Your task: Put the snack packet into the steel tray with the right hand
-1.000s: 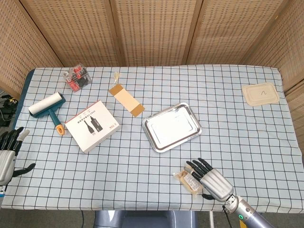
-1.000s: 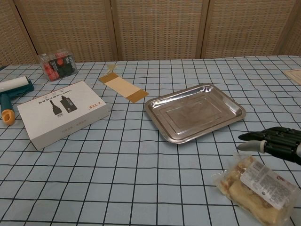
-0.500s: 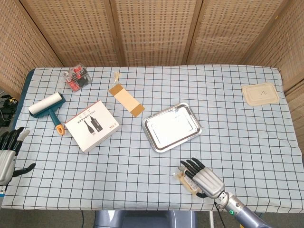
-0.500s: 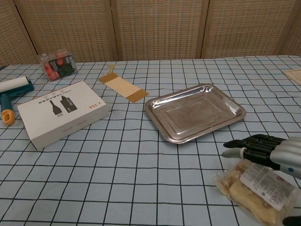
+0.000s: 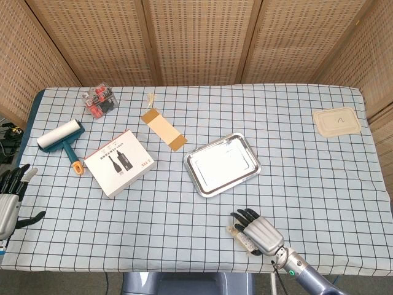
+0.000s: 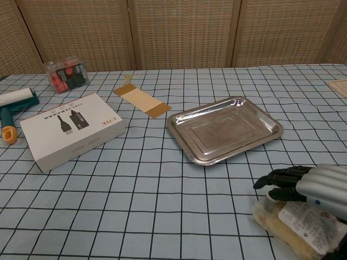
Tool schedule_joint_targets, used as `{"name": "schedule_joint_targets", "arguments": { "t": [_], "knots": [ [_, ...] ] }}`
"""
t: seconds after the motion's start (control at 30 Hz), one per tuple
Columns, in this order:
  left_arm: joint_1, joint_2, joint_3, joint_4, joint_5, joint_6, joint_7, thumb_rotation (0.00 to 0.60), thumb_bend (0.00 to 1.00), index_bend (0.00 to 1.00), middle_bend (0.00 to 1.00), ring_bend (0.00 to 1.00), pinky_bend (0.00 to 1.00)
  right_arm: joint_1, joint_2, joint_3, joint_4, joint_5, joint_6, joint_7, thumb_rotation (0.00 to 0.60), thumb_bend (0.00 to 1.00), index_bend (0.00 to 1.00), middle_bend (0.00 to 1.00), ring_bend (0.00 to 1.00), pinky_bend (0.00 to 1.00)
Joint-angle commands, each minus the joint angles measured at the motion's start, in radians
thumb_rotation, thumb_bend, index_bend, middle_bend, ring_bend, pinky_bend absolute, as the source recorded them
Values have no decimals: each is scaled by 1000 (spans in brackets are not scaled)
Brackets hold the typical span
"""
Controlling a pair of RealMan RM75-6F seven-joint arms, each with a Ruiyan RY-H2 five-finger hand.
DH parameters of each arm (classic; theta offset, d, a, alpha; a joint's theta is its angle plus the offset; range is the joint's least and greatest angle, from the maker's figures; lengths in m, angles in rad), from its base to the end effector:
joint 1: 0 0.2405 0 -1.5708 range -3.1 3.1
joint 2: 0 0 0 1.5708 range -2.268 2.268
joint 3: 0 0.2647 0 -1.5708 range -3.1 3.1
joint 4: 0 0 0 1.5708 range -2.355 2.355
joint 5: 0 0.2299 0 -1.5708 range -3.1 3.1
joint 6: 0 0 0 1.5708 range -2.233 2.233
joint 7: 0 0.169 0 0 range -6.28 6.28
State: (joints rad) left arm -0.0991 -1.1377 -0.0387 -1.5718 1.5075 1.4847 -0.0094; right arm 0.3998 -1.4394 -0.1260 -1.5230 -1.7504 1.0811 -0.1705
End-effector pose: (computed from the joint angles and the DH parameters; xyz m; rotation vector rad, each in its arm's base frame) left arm -0.3302 0.2111 0.1401 -1.4055 -0.8905 -0.9058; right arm -0.2288 -0.2124 -0.0498 2.2112 -0.8546 0.8892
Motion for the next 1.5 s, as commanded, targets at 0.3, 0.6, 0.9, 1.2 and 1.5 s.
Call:
{"name": "schedule_joint_targets", "arguments": {
  "t": [0.3, 0.6, 0.9, 1.2, 1.5],
  "knots": [
    [0, -1, -1, 5, 1, 2, -11, 600, 92, 0, 0, 0, 0, 0, 2, 9, -25, -32, 66, -14, 600, 180, 742, 545, 524, 574],
    [1, -1, -3, 5, 0, 6, -11, 600, 93, 0, 0, 0, 0, 54, 103, 118, -195, 39, 55, -65, 600, 181, 746, 547, 526, 576],
    [-3, -2, -5, 9, -11, -9, -9, 600, 92, 0, 0, 0, 0, 133, 104, 275, -264, 160, 33, -105, 600, 179, 738, 547, 526, 569],
    [-4, -5, -7, 3, -18, -11, 15, 600, 92, 0, 0, 0, 0, 263, -20, 399, -122, 330, -59, -165, 600, 180, 738, 547, 526, 565],
    [-20, -15, -12, 12, -45, -48, 34, 600, 93, 0, 0, 0, 0, 355, -128, 440, 71, 416, -105, -156, 600, 179, 731, 546, 526, 559]
  ]
}}
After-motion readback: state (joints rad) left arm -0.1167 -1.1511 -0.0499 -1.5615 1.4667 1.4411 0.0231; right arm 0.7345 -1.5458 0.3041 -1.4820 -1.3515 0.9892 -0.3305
